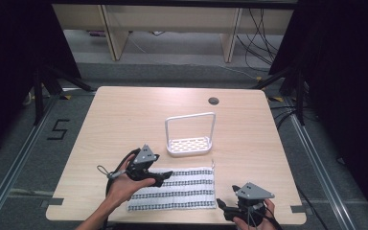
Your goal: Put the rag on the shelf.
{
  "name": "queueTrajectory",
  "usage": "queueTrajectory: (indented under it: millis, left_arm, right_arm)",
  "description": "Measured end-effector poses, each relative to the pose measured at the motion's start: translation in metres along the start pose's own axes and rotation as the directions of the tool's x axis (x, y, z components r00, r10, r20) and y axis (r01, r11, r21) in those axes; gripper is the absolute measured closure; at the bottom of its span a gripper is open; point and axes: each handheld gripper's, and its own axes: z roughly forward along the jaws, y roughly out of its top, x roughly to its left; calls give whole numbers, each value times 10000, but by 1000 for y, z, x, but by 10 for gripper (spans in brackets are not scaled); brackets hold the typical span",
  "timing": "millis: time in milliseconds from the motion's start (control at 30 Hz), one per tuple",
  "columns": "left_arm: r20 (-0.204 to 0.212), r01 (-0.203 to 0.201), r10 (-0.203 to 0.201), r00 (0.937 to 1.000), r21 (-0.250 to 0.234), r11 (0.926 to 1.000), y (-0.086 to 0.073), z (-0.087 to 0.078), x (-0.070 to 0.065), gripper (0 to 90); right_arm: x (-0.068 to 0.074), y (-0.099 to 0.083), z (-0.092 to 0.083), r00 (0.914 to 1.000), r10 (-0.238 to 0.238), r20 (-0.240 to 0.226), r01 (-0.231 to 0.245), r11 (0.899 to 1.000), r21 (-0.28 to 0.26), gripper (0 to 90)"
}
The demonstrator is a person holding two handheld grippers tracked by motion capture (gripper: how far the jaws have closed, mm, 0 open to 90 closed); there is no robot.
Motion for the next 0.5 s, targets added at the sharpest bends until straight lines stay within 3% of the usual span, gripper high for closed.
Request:
queueTrajectory:
  millis: [100, 167, 233, 400, 433, 467, 500]
  left_arm:
    - [176, 77, -76, 9998, -37, 10000, 5, 8, -3, 216]
    - [444, -234, 224, 9988, 209, 9995, 13, 17, -6, 220]
    - [667, -585, 564, 9962, 291, 9979, 29, 29, -10, 234]
    - [1144, -647, 614, 9915, 255, 9976, 43, 47, -17, 247]
    - [1359, -511, 467, 9896, 289, 9983, 44, 54, -18, 247]
    - [1455, -625, 540, 9879, 544, 9966, 44, 64, -20, 250]
    - [1455, -625, 540, 9879, 544, 9966, 44, 64, -20, 250]
  right_arm:
    - [2, 1, 1, 9999, -44, -141, 45, 9999, 101, 294]
    - [6, 2, 5, 9989, -349, -324, 350, 9994, 41, 330]
    - [10, 2, 7, 9990, -310, -336, 319, 9991, 266, 337]
    - [16, 3, 12, 9957, -850, -357, 864, 9955, 398, 383]
    - [16, 3, 12, 9957, -850, -357, 864, 9955, 398, 383]
    - [17, 3, 15, 9961, -803, -361, 822, 9952, 539, 390]
    - [17, 3, 15, 9961, -803, -361, 822, 9952, 539, 390]
